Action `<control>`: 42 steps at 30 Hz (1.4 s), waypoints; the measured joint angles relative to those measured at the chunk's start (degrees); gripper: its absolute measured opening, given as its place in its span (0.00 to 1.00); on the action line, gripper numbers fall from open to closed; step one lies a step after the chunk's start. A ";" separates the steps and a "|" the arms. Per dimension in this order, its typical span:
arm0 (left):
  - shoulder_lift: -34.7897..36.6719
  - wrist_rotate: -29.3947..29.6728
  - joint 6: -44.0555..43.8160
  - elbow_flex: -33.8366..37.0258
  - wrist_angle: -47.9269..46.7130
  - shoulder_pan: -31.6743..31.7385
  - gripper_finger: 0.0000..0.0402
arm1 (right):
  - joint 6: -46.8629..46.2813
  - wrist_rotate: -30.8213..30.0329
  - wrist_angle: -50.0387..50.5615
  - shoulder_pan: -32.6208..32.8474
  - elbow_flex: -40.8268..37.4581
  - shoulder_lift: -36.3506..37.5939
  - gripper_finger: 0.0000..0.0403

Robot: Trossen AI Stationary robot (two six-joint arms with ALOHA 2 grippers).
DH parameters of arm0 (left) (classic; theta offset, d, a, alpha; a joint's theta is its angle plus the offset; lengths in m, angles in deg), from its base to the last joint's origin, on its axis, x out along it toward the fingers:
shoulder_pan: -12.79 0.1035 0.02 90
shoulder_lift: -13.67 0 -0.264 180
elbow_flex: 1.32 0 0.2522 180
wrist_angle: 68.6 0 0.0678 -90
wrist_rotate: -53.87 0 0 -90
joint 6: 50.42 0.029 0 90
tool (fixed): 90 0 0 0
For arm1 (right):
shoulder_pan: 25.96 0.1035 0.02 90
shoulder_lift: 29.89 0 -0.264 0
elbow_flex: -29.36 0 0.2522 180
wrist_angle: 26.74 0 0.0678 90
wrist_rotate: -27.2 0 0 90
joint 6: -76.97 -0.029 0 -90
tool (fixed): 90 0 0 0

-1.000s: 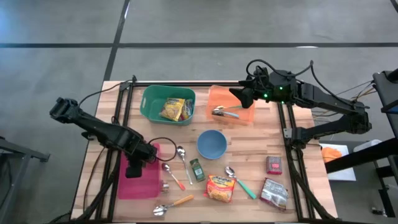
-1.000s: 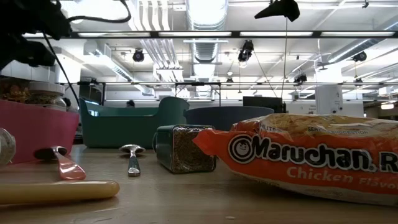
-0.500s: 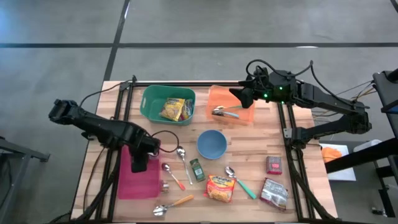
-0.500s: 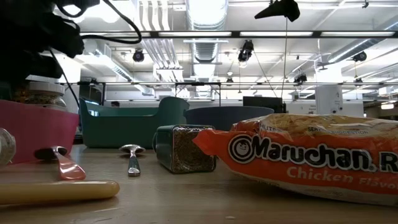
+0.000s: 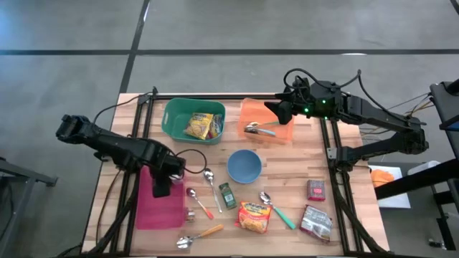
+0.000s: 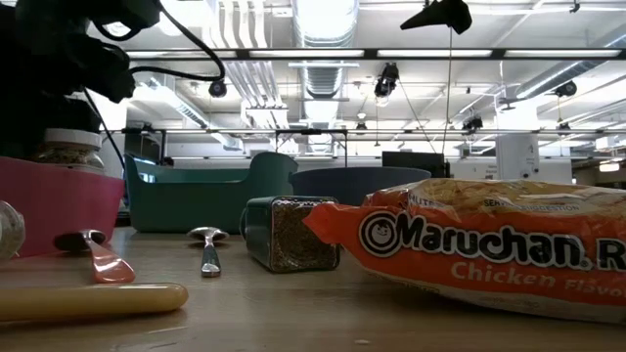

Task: Pick & Place Food Item
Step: Put the green seasoning can into the pink bin, then put the red noodle pack into the green bin

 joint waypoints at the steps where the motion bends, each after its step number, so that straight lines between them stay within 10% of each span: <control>1: 0.00 0.00 -0.23 0.00 0.33 -0.02 0.40 | 0.00 0.00 0.00 0.00 0.00 0.00 0.91; 42: 0.04 3.54 -1.90 -10.46 -8.84 0.02 0.47 | -3.04 4.66 8.49 0.34 -0.02 0.00 0.91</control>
